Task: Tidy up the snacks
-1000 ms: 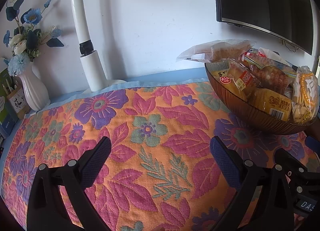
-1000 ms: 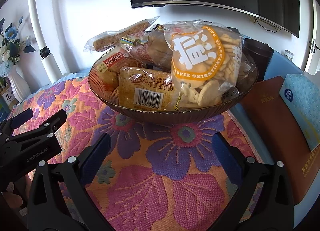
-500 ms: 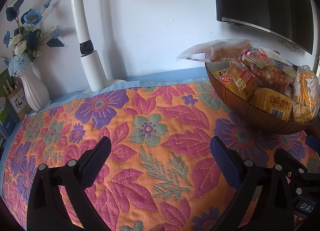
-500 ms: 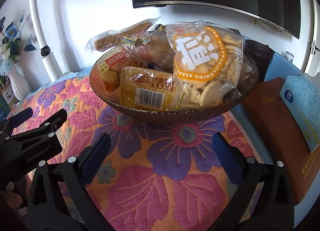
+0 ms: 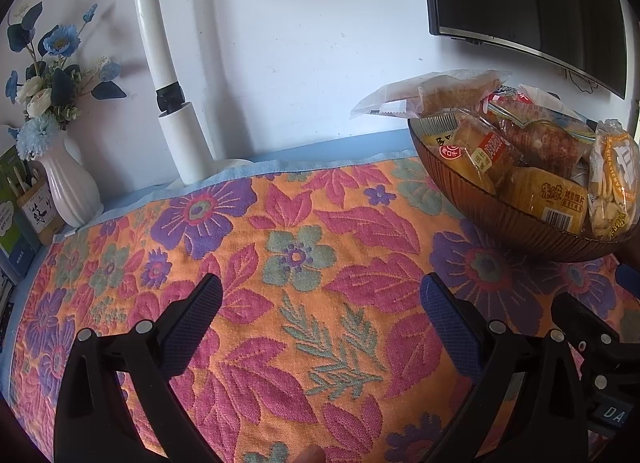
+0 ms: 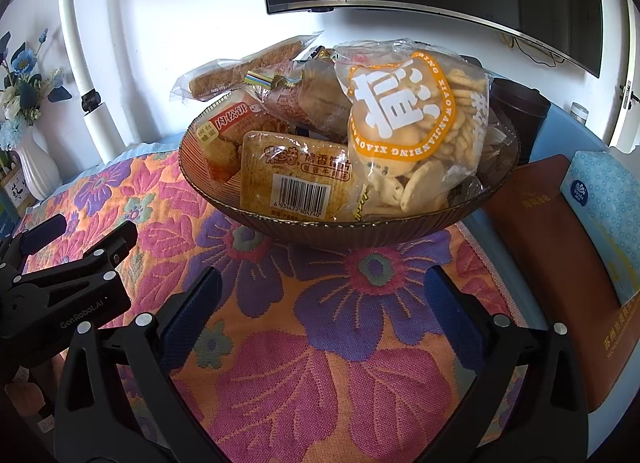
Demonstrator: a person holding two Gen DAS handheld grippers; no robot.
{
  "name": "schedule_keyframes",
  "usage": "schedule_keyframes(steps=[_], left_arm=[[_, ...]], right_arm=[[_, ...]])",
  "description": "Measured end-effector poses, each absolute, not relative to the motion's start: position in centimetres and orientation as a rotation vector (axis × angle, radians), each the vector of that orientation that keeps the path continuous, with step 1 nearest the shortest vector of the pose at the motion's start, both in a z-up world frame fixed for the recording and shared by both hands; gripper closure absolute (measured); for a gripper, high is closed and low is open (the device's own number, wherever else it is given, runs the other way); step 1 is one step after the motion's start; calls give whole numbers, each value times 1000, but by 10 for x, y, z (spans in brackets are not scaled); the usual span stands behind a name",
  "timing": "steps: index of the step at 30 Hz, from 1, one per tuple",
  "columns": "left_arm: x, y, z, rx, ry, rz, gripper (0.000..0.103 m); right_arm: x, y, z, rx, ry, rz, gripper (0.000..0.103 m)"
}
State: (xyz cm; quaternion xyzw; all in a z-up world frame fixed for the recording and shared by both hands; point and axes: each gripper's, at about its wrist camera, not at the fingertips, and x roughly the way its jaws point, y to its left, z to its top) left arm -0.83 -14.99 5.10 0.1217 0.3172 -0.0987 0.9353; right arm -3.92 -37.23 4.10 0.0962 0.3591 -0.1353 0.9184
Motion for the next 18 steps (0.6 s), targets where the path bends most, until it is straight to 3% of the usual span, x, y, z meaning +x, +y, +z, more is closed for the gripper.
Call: schedule_keyframes(steps=[18], left_arm=[[-6, -151, 50, 261, 654, -196, 5]], right_arm=[[-38, -373, 40, 196, 742, -276, 3]])
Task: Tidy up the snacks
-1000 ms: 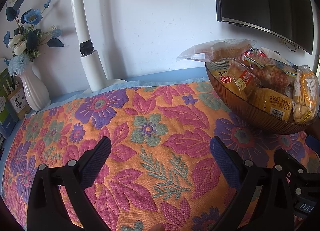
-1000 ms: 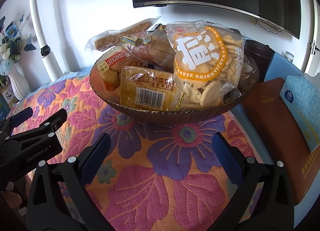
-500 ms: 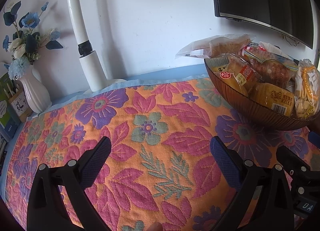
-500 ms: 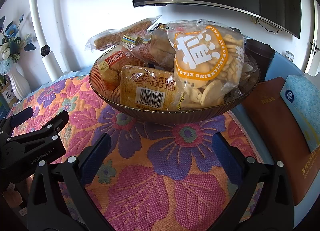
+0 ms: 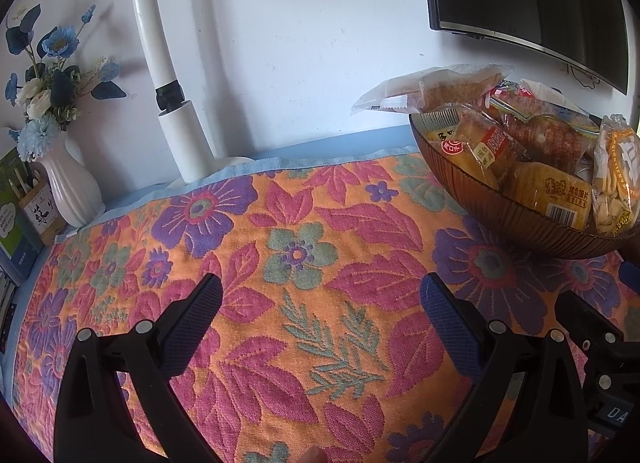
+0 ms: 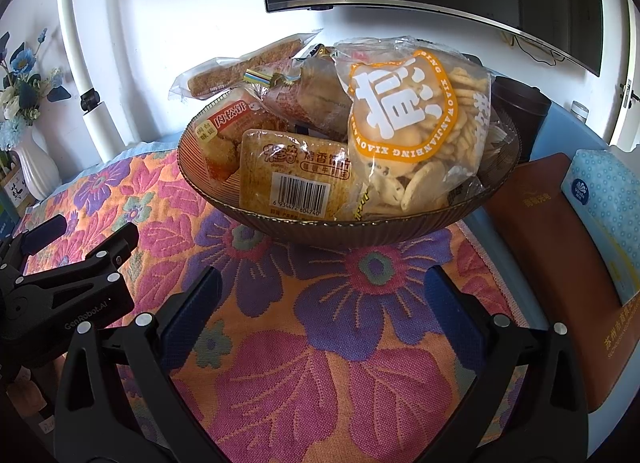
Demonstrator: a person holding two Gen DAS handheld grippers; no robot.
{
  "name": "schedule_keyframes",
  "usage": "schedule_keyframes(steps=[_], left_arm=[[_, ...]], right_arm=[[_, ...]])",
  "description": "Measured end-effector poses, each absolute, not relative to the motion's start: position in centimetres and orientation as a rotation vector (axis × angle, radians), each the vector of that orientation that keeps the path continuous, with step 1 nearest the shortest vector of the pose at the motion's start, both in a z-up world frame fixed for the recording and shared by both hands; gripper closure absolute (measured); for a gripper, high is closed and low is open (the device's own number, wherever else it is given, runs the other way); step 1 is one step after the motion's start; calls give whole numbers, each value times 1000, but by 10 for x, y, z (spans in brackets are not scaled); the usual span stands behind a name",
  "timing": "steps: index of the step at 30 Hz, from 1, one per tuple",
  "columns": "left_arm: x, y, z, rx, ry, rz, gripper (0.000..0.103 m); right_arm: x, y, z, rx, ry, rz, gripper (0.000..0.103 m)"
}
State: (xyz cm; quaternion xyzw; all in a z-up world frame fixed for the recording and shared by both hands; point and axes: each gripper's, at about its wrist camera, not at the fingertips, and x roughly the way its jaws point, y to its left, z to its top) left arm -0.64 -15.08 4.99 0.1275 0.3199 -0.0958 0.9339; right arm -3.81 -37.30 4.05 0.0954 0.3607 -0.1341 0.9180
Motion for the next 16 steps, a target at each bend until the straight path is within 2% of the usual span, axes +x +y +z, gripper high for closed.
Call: schedule_keyframes(steps=[16], left_arm=[[0, -147, 44, 260, 698, -197, 5]], right_arm=[[-39, -376, 40, 199, 739, -272, 3]])
